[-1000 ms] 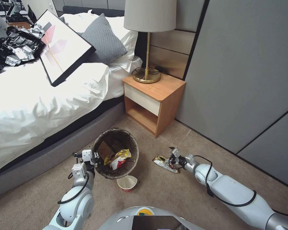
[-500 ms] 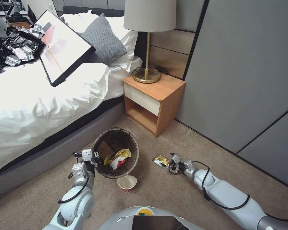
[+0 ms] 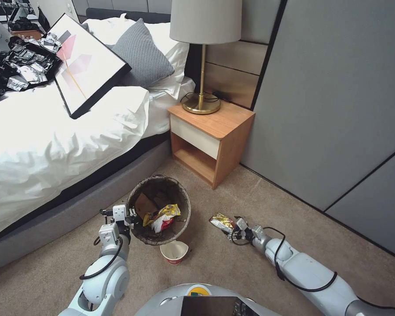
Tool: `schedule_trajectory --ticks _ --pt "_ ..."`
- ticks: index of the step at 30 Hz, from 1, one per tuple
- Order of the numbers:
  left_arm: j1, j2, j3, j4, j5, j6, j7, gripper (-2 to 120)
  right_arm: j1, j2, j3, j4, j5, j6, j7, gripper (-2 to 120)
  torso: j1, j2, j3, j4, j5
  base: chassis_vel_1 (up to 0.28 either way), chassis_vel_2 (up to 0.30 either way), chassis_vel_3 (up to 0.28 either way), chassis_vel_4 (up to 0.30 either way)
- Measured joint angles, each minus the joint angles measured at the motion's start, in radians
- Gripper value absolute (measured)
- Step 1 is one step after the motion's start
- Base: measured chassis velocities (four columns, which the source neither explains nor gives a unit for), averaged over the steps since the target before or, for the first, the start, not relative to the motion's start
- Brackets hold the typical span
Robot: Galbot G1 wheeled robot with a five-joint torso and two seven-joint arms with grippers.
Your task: Pick up the trash bin, then pick up the garbage from the floor and place it into the trash bin.
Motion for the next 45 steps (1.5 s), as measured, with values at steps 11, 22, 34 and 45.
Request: schedule_trajectory --ticks 11,22,34,45 --pt "-0.001 0.002 0.0 -0.004 -0.001 0.0 -0.001 0 -0.002 0.036 0.011 -0.081 -0.034 0.021 0.0 100 0.0 0.0 0.0 0.0 0.0 0.0 0.0 0.0 0.0" --pt "-0.003 0.008 0.0 -0.004 -0.005 0.0 -0.002 0 -0.004 0.062 0.02 -0.118 -0.057 0.041 -0.003 80 0.0 0.0 0.0 0.0 0.0 0.0 0.0 0.0 0.0" --pt "-0.001 0.009 0.0 -0.006 -0.005 -0.002 -0.003 0 -0.013 0.067 0.025 -0.104 -0.065 0.046 -0.005 40 0.0 0.0 0.0 0.0003 0.0003 0.0 0.0 0.0 0.0" --pt "-0.004 0.007 0.003 -0.003 -0.005 -0.002 -0.003 0 -0.013 0.062 0.029 -0.096 -0.065 0.046 0.0 0 0.0 0.0 0.0 -0.0002 0.0002 0.0 0.0 0.0 0.0"
